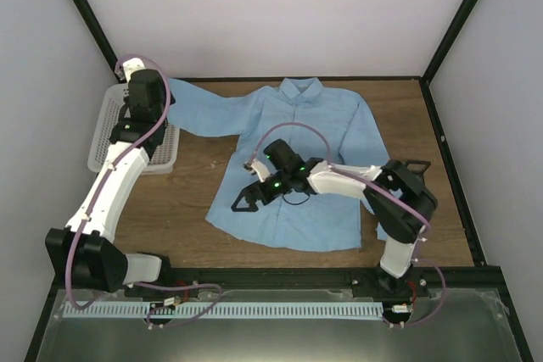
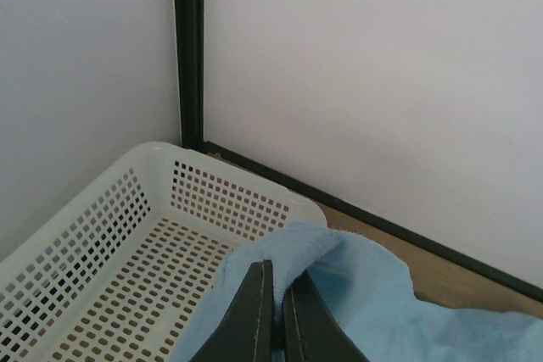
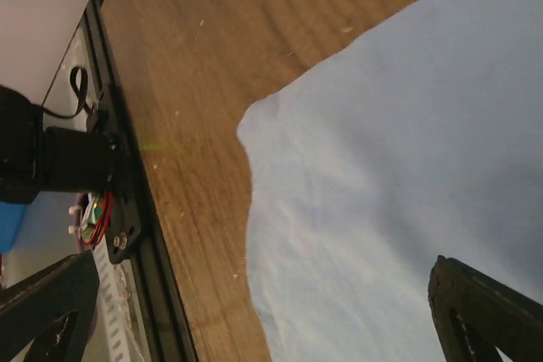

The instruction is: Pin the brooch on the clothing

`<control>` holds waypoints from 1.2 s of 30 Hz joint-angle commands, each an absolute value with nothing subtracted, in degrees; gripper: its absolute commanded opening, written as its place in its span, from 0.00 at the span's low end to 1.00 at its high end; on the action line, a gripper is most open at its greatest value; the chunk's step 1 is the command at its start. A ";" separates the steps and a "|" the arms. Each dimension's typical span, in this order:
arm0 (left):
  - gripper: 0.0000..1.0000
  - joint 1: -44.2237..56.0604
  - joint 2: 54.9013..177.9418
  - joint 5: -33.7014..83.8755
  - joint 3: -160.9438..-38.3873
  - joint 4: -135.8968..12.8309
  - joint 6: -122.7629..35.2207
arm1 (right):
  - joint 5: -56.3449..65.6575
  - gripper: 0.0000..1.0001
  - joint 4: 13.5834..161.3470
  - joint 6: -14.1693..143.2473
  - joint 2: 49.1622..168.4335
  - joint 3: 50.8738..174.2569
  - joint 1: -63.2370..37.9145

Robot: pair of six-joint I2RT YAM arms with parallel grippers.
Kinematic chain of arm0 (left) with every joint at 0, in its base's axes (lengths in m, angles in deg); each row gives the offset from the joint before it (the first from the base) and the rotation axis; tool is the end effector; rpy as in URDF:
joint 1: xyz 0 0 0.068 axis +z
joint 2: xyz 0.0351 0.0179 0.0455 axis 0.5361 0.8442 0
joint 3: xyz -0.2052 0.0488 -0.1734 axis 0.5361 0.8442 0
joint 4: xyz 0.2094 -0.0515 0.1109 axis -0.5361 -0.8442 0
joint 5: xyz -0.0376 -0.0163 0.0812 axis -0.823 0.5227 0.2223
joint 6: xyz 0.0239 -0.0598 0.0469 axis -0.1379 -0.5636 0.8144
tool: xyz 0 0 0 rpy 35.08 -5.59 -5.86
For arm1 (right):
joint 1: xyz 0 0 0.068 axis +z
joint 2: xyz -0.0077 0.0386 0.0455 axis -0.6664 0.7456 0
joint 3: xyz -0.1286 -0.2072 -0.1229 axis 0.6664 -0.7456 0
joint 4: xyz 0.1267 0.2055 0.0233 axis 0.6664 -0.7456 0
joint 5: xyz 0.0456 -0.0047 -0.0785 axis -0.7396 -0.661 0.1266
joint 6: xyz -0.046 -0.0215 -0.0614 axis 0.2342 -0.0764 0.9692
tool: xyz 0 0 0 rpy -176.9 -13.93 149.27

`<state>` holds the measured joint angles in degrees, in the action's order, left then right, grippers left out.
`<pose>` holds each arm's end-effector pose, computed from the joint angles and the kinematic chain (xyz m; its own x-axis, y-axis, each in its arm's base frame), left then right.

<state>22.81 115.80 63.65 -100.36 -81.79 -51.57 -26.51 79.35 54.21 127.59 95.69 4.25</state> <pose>0.3039 -0.0163 0.3752 -0.2120 -0.2547 -0.9435 -0.4172 0.8966 -0.1483 0.2164 0.2864 0.1740 -0.7549 -0.4519 -0.4753 -0.6478 0.4010 0.6477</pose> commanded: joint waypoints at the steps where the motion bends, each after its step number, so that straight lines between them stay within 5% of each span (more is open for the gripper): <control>1: 0.00 23.30 117.20 62.69 -103.10 -82.21 -50.06 | -29.11 1.00 75.15 55.78 132.42 99.20 8.03; 19: 0.00 23.37 107.31 59.07 -93.74 -92.74 -60.14 | -23.13 1.00 76.55 52.93 118.44 73.68 2.59; 31: 0.00 23.39 79.31 57.77 -60.52 -100.65 -83.66 | -27.86 1.00 79.13 52.28 120.38 79.89 2.60; 36: 0.00 23.36 74.20 48.76 -52.63 -99.02 -89.61 | -27.01 1.00 78.35 52.36 118.42 80.12 2.60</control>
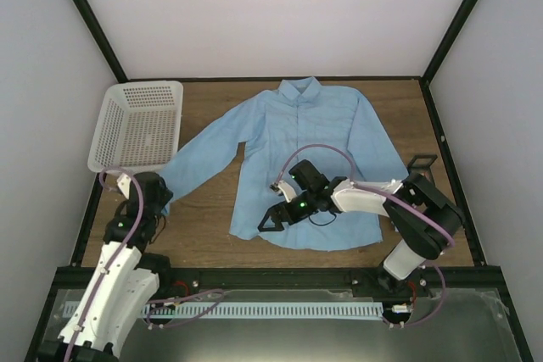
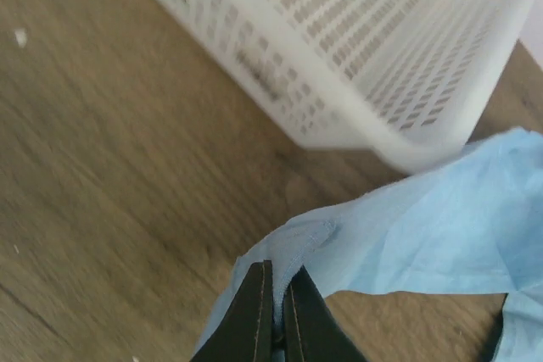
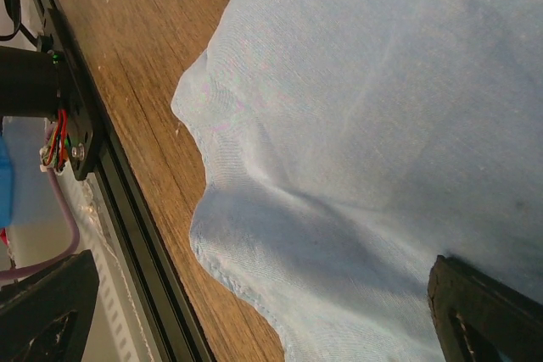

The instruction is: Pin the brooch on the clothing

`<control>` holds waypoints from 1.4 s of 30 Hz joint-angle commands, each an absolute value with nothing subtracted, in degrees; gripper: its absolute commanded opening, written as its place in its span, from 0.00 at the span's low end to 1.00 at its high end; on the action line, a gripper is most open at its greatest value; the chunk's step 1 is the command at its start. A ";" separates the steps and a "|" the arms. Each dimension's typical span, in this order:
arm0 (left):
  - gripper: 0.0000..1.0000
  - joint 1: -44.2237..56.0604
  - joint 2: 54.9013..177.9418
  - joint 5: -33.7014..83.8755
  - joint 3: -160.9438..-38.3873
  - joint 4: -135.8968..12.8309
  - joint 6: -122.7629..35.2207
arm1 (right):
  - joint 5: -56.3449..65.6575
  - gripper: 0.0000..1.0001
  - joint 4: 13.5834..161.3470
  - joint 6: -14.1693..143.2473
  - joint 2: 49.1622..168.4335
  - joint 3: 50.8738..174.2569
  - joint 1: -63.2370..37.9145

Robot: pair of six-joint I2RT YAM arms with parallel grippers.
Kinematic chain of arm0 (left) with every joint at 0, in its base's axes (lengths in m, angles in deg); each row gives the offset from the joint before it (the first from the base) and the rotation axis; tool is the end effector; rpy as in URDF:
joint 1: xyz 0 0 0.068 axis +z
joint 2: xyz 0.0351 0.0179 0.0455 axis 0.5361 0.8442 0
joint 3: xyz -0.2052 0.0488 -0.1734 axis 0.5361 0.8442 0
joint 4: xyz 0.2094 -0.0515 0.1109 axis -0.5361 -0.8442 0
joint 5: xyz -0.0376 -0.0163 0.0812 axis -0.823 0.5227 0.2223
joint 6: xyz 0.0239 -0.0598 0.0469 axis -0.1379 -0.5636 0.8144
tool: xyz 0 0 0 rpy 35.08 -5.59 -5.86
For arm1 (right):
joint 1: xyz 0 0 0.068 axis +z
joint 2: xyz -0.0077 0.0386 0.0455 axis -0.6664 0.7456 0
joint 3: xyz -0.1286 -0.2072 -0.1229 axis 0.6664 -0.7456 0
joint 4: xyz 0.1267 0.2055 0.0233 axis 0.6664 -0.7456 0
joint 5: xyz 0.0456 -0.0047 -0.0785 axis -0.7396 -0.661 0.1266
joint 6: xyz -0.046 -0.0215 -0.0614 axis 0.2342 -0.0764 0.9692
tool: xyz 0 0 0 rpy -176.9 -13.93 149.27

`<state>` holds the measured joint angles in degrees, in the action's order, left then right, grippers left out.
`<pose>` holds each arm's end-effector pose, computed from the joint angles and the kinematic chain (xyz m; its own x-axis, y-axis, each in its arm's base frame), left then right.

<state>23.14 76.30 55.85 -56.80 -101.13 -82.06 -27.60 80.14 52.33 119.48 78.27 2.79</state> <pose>0.1362 0.0044 0.2079 -0.3419 -0.6599 -0.6690 -0.5999 0.7013 -0.3851 0.1714 0.2308 0.1350 -0.8269 -0.4637 -0.3181 -0.5381 0.4880 0.6872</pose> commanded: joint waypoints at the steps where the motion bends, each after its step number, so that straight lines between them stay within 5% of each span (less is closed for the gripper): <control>1: 0.00 23.37 74.22 48.10 -51.58 -98.71 -91.03 | -26.65 1.00 78.27 52.32 117.89 80.23 2.60; 8: 0.03 23.37 78.90 48.85 -50.04 -98.29 -95.60 | -25.05 1.00 78.15 51.20 116.39 81.69 2.59; 10: 0.18 23.41 80.92 51.86 -51.13 -103.57 -98.74 | -24.45 1.00 77.75 50.99 115.55 82.17 2.55; 13: 0.59 23.37 81.11 55.39 -54.41 -111.89 -101.09 | -22.24 1.00 76.09 51.05 113.03 83.17 1.86; 19: 0.99 23.09 72.01 54.04 -61.75 -113.35 -87.43 | -18.35 1.00 74.39 51.48 106.54 82.64 -4.36; 27: 0.99 12.54 70.95 51.88 -67.26 -103.88 -77.23 | -16.39 1.00 72.90 53.78 104.02 83.51 -16.20; 30: 0.94 11.99 75.43 39.55 -64.05 -87.22 -70.73 | -16.44 1.00 72.96 54.11 103.16 83.55 -18.21; 36: 0.96 11.08 104.48 15.22 -69.97 -65.50 -67.03 | -17.00 1.00 73.45 53.91 102.63 82.60 -19.94; 42: 0.95 8.83 131.18 6.93 -87.52 -55.97 -64.87 | -18.52 1.00 73.63 53.32 102.74 80.30 -20.34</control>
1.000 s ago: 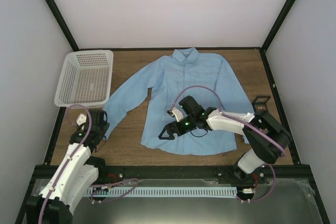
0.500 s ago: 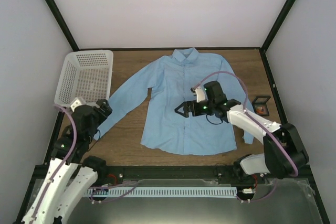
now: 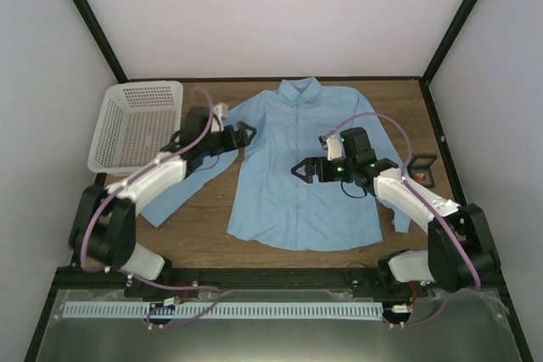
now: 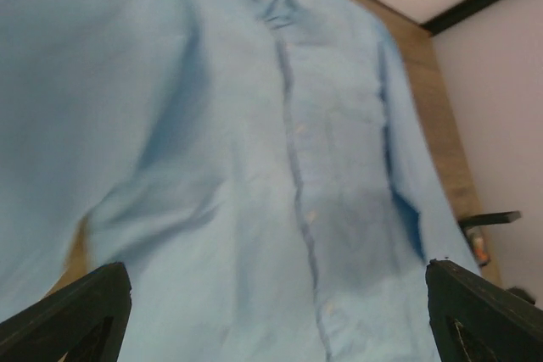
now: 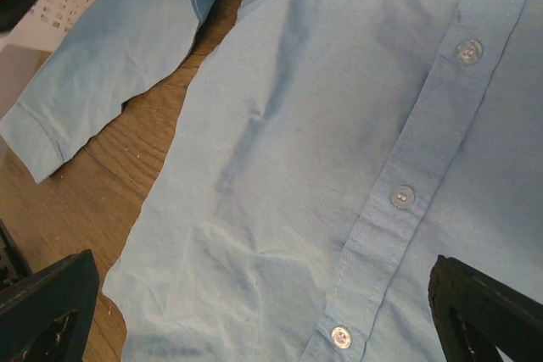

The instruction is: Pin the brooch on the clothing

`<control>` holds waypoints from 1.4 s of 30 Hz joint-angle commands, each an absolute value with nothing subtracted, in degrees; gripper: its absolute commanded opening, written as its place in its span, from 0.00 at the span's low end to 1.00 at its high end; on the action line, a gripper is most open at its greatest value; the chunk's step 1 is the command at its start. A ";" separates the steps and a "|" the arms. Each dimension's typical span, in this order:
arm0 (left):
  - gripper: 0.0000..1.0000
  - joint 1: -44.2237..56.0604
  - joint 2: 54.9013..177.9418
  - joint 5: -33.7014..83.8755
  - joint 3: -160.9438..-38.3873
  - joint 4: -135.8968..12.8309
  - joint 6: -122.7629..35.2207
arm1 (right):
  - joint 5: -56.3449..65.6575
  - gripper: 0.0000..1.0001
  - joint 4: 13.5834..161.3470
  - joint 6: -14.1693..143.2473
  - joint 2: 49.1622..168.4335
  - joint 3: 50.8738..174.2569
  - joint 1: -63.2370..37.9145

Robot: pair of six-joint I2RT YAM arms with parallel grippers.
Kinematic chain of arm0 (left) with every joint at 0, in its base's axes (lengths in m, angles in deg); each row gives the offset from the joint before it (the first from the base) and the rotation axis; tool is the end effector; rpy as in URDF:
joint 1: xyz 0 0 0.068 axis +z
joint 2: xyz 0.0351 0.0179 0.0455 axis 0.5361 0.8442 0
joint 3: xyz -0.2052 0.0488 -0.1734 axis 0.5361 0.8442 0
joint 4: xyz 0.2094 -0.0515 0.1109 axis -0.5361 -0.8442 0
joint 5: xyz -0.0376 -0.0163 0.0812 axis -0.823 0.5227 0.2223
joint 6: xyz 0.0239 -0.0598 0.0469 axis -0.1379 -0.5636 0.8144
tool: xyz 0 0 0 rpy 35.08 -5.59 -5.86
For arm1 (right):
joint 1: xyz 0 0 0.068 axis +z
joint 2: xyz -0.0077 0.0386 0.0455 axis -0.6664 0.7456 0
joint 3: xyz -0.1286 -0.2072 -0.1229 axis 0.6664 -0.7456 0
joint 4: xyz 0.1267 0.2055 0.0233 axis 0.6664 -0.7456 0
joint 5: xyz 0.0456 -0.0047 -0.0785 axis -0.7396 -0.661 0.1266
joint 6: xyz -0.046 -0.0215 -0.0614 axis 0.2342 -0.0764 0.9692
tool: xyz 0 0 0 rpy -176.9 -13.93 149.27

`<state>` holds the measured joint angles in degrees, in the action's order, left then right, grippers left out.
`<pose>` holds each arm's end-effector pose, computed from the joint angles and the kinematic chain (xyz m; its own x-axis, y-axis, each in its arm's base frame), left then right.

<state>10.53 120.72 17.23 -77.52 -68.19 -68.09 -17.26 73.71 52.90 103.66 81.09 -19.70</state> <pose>0.2838 -0.1345 0.2357 -0.7577 -0.3027 -0.5781 0.1564 0.7758 -0.6113 0.2385 0.1334 0.2063 -0.8375 -0.0427 -0.5447 -0.3993 0.7285 0.5567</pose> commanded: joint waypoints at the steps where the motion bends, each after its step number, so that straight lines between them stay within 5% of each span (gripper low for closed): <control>1: 0.95 8.63 135.42 5.89 -91.07 -55.61 -64.83 | -19.11 1.00 73.64 53.38 102.80 79.88 -20.34; 13: 0.94 9.68 167.61 10.31 -119.91 -66.70 -68.16 | -26.10 1.00 75.90 52.89 105.84 76.81 -14.47; 23: 0.94 16.08 179.15 9.51 -127.87 -74.94 -67.69 | -24.68 1.00 79.85 51.27 117.70 84.82 -0.40; 36: 0.94 24.35 176.19 9.81 -127.71 -84.16 -56.93 | -24.09 1.00 76.53 53.67 135.02 101.76 11.16; 42: 0.97 24.68 170.31 9.73 -128.38 -88.30 -52.59 | -25.75 1.00 78.81 52.73 132.70 103.31 11.46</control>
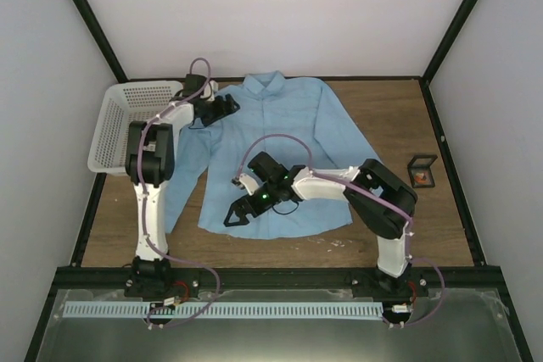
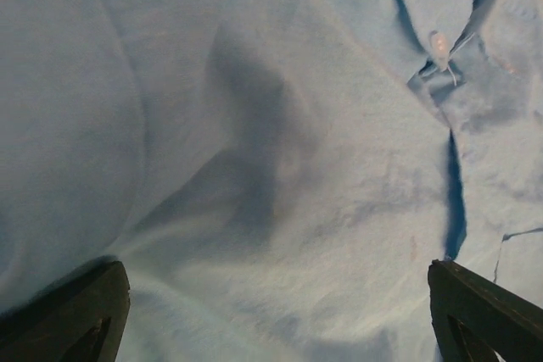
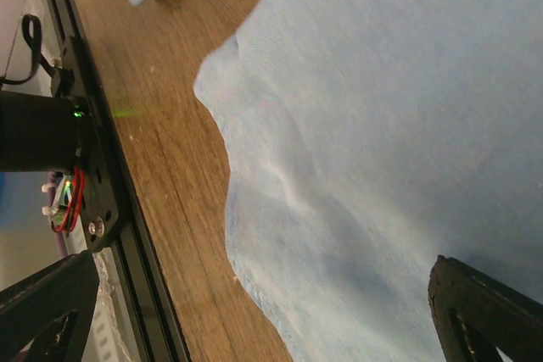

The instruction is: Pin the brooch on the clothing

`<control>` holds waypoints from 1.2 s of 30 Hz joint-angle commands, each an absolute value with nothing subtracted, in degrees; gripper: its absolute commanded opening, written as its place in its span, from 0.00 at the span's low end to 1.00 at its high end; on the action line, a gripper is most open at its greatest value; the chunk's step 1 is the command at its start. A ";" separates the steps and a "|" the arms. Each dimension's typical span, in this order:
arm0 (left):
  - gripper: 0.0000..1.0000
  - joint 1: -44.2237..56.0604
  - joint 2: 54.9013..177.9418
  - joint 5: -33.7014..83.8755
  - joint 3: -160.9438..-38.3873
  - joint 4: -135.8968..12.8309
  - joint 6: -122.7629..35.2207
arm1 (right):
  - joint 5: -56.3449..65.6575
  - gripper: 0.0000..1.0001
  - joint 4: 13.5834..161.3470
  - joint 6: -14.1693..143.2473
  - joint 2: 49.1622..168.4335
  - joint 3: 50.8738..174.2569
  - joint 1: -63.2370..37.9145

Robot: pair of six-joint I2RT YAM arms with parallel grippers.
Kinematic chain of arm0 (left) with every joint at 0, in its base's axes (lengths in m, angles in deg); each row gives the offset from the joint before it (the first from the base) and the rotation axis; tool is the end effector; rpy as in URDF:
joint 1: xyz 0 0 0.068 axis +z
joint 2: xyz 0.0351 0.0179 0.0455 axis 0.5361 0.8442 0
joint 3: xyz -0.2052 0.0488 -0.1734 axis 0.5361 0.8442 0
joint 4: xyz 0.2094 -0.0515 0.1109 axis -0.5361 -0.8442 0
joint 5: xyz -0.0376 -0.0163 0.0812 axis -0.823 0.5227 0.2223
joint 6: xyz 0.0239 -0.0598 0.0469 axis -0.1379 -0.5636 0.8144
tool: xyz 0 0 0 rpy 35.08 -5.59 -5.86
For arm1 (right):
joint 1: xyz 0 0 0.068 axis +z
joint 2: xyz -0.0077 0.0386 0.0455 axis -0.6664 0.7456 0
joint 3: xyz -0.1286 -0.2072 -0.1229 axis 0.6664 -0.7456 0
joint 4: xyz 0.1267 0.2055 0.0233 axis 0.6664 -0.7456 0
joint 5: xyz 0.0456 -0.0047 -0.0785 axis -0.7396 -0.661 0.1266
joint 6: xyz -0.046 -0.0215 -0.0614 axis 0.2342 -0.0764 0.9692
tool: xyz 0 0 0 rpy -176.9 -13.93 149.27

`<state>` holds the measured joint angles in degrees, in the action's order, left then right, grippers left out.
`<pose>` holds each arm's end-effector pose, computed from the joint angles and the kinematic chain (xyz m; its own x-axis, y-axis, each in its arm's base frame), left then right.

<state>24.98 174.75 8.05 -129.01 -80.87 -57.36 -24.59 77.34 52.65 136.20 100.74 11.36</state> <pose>0.5051 -0.0955 0.1320 -0.8489 -0.2770 -0.4502 0.0347 0.8207 -0.5703 0.1943 0.3280 0.1429 -0.7384 -0.5575 -0.3795 -0.6416 0.4072 0.6501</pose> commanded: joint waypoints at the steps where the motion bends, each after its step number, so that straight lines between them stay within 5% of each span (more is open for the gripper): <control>1: 0.97 24.06 168.71 9.90 -128.25 -88.47 -51.99 | -25.23 1.00 78.76 52.72 130.88 103.25 10.83; 12: 1.00 17.20 149.57 12.62 -119.57 -86.33 -53.50 | -17.24 1.00 71.62 55.43 110.20 93.29 -12.48; 18: 0.99 10.68 134.23 11.06 -98.26 -74.54 -59.57 | -19.36 1.00 74.55 52.81 110.32 91.99 -27.43; 26: 0.98 -1.33 120.25 14.81 -71.27 -69.35 -63.83 | -17.87 1.00 77.54 50.38 128.76 109.49 -31.13; 36: 0.98 -11.64 120.68 18.18 -59.75 -70.72 -66.12 | -22.17 1.00 68.28 51.51 161.58 150.41 -31.14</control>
